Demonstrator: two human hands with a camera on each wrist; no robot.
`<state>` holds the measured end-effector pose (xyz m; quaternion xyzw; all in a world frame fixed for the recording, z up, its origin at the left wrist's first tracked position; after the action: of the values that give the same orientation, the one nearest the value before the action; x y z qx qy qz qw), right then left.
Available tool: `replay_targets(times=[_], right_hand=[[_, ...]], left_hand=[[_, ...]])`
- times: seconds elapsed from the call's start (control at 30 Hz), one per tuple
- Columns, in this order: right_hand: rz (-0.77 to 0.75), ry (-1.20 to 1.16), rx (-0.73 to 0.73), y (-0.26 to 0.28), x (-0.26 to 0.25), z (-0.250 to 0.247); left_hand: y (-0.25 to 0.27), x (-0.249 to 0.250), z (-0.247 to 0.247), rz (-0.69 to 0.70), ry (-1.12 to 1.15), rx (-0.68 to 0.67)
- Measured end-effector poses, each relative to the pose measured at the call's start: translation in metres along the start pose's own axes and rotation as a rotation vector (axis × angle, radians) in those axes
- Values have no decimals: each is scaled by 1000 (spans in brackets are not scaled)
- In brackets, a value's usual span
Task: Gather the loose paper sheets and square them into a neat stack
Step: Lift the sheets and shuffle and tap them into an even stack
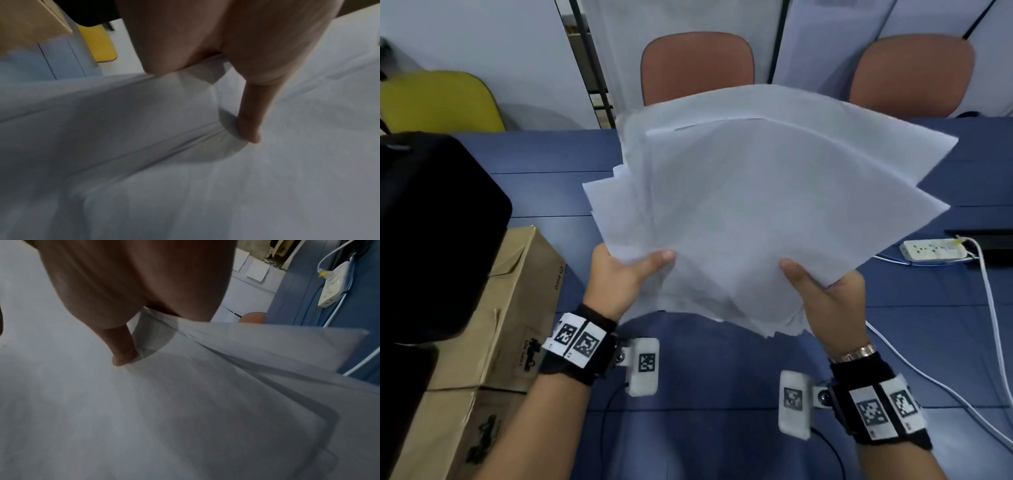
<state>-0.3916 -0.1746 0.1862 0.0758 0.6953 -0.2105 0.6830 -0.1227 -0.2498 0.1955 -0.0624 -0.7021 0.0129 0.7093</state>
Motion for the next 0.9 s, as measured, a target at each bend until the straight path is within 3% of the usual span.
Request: replay_targets(times=[0.17,0.3,0.47,0.6,0.67,0.8,0.9], right_hand=[[41,86,-167,-14,-6,-13],[181,35,-216,-16,9,-11],[245,-23,-243,-10,21,-11],[296,16,-345,-10,24,-14],[295,9,-326,-10,24,-15],[286,-18,-300,-12,21,-19],[297,-8,-356,-17,19,-20]], left_hand=[[-7,14,-25,-37,-76,-188],[-11,8,-23,-51,-65,-209],[-6,-9,-21,-227,163,-209],[-10,-2,-26,-182,192,-220],[-10,6,-26,-158,266,-235],[3,3,-28,-232,446,-301],[5,11,-29,-206,596,-463]])
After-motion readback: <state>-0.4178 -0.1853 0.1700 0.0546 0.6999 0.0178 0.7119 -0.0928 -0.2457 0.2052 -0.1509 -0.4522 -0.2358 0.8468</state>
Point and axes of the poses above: each hand's wrist, its own y-axis away from the middle knuckle, its own z-axis out of the palm, x = y × z, the point moved 2 cm from there along -y, towards the middle knuckle, and after that the axes turned 1 degree about -y, right-handed, at the moved point
